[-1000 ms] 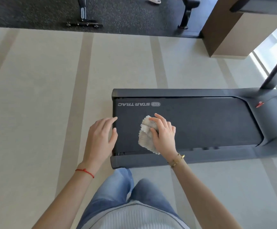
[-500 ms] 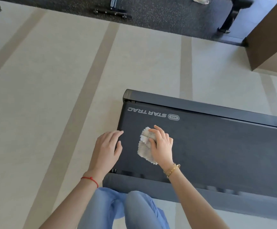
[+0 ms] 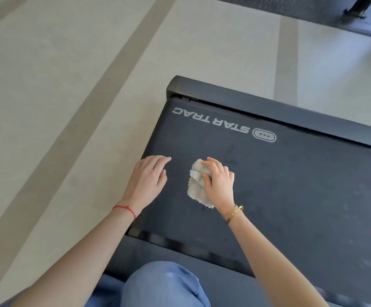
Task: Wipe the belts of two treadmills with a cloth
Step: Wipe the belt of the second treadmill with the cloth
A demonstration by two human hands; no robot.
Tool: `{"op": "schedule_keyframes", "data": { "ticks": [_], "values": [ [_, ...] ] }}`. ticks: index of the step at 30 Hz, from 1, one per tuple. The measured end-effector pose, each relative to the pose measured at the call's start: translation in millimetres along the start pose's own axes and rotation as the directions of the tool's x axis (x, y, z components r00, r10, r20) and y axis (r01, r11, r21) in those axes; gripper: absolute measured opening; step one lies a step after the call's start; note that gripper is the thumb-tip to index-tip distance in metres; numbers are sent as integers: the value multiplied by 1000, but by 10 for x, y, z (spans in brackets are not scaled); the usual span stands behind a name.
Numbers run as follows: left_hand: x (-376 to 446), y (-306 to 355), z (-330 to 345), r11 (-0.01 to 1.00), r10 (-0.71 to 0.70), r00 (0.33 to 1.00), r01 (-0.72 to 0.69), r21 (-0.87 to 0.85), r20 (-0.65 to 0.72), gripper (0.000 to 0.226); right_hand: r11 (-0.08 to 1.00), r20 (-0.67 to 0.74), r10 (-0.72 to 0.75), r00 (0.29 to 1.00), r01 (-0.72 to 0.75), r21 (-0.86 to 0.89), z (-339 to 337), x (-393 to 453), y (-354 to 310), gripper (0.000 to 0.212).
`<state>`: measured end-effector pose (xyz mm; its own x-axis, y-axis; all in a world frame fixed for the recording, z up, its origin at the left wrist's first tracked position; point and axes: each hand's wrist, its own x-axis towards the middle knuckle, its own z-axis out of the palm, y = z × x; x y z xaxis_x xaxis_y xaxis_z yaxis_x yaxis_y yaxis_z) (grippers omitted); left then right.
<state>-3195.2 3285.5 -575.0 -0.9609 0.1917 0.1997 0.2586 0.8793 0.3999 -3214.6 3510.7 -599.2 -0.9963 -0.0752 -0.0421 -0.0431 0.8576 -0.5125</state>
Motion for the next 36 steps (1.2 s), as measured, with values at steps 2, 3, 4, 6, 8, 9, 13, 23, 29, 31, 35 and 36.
{"op": "schedule_keyframes", "data": {
  "ticks": [2,3,4,6,8,9,13,23,29,31,35,36],
  "values": [
    [-63,-99,284,1000,-7,1000,7,14,7,35,1000,7,-21,1000,22,-16,214,-36,208,35],
    [-74,-139,336,1000,-12,1000,12,20,16,35,999,7,-37,999,37,-32,255,-38,268,36],
    [-114,-167,423,999,-9,1000,9,37,14,35,997,5,-58,998,58,-56,310,-65,352,36],
    [-184,-204,572,998,-9,1000,8,55,17,35,993,11,-79,997,80,-92,393,-116,504,37],
    [-252,-208,687,998,-21,999,19,58,26,35,989,22,-107,994,109,-98,440,-183,631,40],
    [-289,-200,733,998,-33,999,31,61,24,35,985,26,-137,990,139,-99,455,-221,675,42],
    [-400,-191,851,995,-75,997,73,72,23,36,934,116,-313,943,328,-144,499,-289,781,51],
    [-354,-279,1072,975,-167,982,152,161,87,46,853,295,-310,904,401,-333,793,-117,865,58],
    [-170,-329,1140,955,-244,963,218,202,114,49,968,108,-1,994,27,-249,797,598,698,71],
    [-91,-349,1157,950,-260,961,235,206,99,50,971,139,-53,989,84,-226,885,549,549,70],
    [71,-357,1241,948,-250,964,225,225,89,50,885,293,-356,887,421,-199,945,41,565,67],
    [104,-354,1272,948,-248,965,223,225,89,50,864,308,-388,869,459,-206,919,4,656,67]
  ]
}}
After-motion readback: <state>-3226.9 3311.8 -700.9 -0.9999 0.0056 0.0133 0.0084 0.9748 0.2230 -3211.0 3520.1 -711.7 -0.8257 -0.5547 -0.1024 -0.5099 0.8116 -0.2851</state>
